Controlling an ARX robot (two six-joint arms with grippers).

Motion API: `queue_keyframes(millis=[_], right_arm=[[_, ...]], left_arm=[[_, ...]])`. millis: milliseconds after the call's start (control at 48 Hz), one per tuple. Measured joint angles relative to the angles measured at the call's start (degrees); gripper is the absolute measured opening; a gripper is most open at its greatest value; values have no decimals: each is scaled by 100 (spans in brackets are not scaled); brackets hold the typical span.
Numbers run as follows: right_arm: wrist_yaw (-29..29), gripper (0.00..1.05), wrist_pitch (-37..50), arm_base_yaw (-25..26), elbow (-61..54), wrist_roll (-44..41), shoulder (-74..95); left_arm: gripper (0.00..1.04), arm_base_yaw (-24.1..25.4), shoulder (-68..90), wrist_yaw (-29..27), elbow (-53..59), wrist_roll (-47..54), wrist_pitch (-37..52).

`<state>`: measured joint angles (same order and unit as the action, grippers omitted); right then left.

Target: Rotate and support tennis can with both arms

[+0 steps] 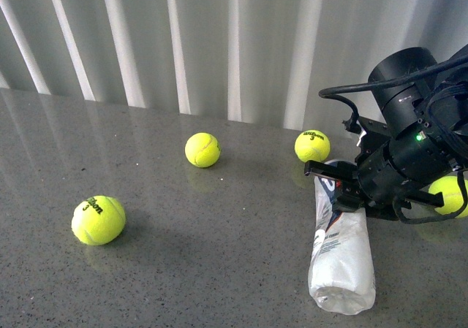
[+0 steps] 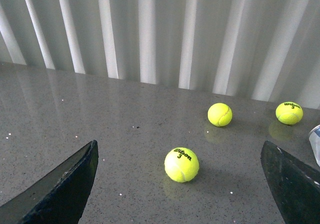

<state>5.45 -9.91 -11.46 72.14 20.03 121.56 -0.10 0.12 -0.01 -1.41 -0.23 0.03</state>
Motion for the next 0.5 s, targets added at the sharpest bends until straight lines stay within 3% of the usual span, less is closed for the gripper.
queue_keyframes(millis=[104,209,292,417,501], right_arm=[[-94,12,-72,-28,-116,-730,-531],[-621,12,210,-98,-304,-2063,-1180],[-654,12,592,-138,-509,-2977,-1521],[-407,12,1537,-284,-1290,-5709,-1882],[-452,12,1919,-413,-1700,-6881,-1786]], left_arm=[[98,0,0,0,0,0,0],[98,0,0,-2,0,0,0],[98,0,0,0,0,0,0],[98,0,0,-2,0,0,0],[98,0,0,0,0,0,0]])
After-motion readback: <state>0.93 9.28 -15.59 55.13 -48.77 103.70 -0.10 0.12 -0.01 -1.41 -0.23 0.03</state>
